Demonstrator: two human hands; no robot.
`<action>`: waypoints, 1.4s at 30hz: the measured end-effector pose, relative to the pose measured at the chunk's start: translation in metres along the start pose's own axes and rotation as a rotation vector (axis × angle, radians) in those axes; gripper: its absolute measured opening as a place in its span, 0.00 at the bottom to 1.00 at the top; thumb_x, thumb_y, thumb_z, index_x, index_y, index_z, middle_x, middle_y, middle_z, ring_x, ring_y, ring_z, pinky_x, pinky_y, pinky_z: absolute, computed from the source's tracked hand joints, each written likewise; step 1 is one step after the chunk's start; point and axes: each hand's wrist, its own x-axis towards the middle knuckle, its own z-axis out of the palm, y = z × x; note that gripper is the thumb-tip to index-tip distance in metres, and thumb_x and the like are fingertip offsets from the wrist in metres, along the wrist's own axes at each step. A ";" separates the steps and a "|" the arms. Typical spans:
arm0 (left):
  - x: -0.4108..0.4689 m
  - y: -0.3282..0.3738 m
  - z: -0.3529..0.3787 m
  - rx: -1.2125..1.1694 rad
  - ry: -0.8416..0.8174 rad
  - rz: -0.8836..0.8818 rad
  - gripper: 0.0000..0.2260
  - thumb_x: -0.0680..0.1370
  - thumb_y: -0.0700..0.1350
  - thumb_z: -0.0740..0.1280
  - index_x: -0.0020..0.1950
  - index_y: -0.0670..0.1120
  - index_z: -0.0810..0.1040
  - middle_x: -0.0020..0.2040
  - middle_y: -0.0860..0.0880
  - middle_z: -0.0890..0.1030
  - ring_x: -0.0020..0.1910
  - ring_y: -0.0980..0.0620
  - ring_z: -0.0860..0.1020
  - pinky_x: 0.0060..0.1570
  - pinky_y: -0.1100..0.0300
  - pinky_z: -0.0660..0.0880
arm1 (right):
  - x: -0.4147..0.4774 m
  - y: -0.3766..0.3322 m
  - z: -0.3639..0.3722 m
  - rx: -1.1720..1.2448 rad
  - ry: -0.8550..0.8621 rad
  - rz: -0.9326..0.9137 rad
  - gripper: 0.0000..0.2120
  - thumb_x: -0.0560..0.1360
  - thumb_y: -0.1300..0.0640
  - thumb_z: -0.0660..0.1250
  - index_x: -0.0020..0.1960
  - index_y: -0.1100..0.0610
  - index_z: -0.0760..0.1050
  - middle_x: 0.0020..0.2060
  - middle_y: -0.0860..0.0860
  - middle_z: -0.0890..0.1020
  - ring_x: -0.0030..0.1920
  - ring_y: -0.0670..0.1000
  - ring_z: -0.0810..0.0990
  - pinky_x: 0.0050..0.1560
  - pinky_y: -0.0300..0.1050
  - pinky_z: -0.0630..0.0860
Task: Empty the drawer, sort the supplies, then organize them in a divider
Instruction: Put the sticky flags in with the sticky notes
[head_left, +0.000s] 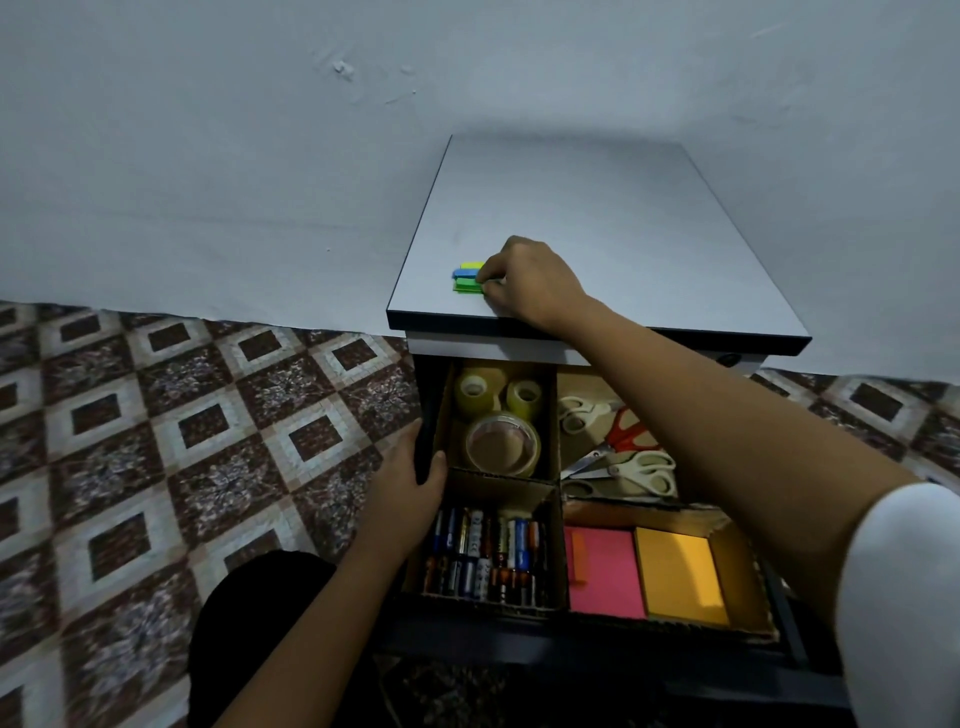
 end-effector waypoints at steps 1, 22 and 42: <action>0.000 0.000 0.000 0.000 0.000 0.000 0.24 0.81 0.50 0.59 0.76 0.49 0.58 0.73 0.47 0.65 0.70 0.49 0.65 0.63 0.60 0.63 | -0.001 0.000 -0.001 0.002 -0.002 -0.006 0.14 0.76 0.58 0.62 0.58 0.56 0.80 0.55 0.57 0.76 0.53 0.56 0.75 0.45 0.42 0.68; 0.000 -0.002 0.001 0.013 0.009 0.008 0.24 0.80 0.51 0.59 0.76 0.49 0.58 0.73 0.46 0.66 0.70 0.48 0.65 0.64 0.57 0.64 | 0.006 -0.007 -0.020 0.084 -0.207 -0.008 0.10 0.74 0.60 0.67 0.51 0.64 0.82 0.50 0.57 0.83 0.51 0.53 0.79 0.47 0.40 0.70; 0.001 -0.005 0.001 0.003 0.008 0.024 0.24 0.80 0.50 0.59 0.75 0.48 0.59 0.72 0.45 0.67 0.70 0.48 0.67 0.65 0.55 0.65 | -0.002 -0.011 -0.013 0.116 -0.131 0.016 0.08 0.72 0.63 0.68 0.51 0.63 0.80 0.51 0.57 0.81 0.51 0.54 0.77 0.49 0.43 0.72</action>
